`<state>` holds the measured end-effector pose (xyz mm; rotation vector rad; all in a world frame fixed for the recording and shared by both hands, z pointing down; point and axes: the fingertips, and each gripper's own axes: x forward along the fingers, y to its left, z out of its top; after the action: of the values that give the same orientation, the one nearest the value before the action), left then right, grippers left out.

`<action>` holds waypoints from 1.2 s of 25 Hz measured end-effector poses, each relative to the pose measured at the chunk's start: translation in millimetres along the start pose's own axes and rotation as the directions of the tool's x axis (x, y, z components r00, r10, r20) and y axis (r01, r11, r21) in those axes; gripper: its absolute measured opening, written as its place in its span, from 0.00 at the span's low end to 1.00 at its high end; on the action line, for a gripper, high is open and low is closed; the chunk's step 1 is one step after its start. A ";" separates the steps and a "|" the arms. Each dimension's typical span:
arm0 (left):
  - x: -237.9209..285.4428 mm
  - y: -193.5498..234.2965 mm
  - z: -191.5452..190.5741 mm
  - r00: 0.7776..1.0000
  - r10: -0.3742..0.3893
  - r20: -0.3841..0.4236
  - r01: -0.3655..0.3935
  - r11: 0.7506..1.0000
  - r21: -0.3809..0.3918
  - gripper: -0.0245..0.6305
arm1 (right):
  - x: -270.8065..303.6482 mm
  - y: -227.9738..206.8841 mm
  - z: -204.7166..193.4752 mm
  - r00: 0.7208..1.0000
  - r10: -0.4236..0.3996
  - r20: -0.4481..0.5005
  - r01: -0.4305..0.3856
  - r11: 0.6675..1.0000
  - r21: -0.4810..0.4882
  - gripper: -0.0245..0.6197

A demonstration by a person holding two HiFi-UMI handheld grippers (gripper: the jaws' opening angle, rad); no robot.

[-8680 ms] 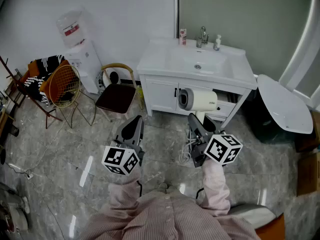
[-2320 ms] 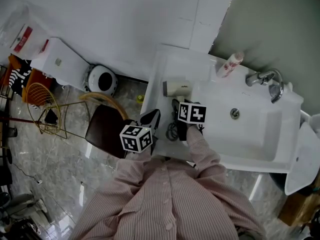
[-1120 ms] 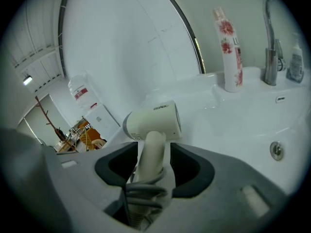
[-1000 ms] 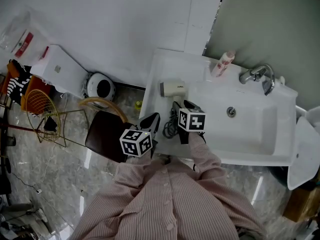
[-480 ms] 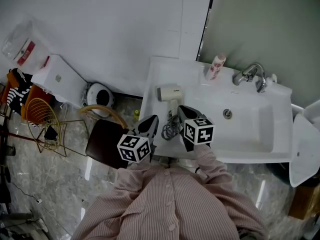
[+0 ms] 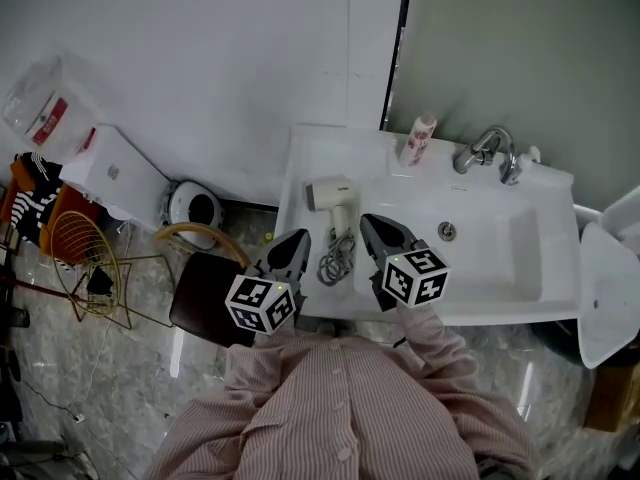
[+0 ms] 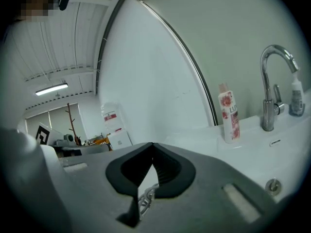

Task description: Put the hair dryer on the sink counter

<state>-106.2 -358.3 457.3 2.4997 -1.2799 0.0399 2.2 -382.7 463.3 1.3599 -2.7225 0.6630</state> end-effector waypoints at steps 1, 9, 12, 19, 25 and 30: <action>-0.8 -0.9 2.6 1.000 -0.001 0.007 0.001 1.000 0.004 0.03 | -3.4 0.7 4.7 1.000 0.001 0.015 -0.001 1.000 -0.003 0.05; -7.9 -4.4 28.5 0.997 0.015 0.077 -0.018 0.999 0.036 0.03 | -28.7 0.8 39.5 0.992 -0.007 0.125 0.010 1.000 -0.021 0.05; -9.8 -5.9 36.6 0.995 0.020 0.098 -0.025 0.999 0.045 0.03 | -37.3 -0.1 48.2 0.988 -0.007 0.157 0.010 1.000 -0.019 0.05; -13.8 -7.6 48.7 0.992 0.027 0.123 -0.037 0.996 0.078 0.03 | -52.1 -6.8 58.1 0.980 -0.032 0.198 0.039 0.999 -0.030 0.05; -12.9 -8.4 51.0 0.992 0.030 0.123 -0.041 0.995 0.087 0.03 | -59.0 -14.7 62.6 0.976 -0.055 0.210 0.066 0.997 -0.048 0.05; -12.9 -4.7 52.0 0.991 0.039 0.124 -0.048 0.996 0.074 0.03 | -63.4 -22.2 65.2 0.973 -0.083 0.216 0.101 0.992 -0.074 0.05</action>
<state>-116.7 -361.4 404.6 2.5736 -1.4070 -0.0564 69.0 -371.4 398.8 1.6116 -2.7865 0.4127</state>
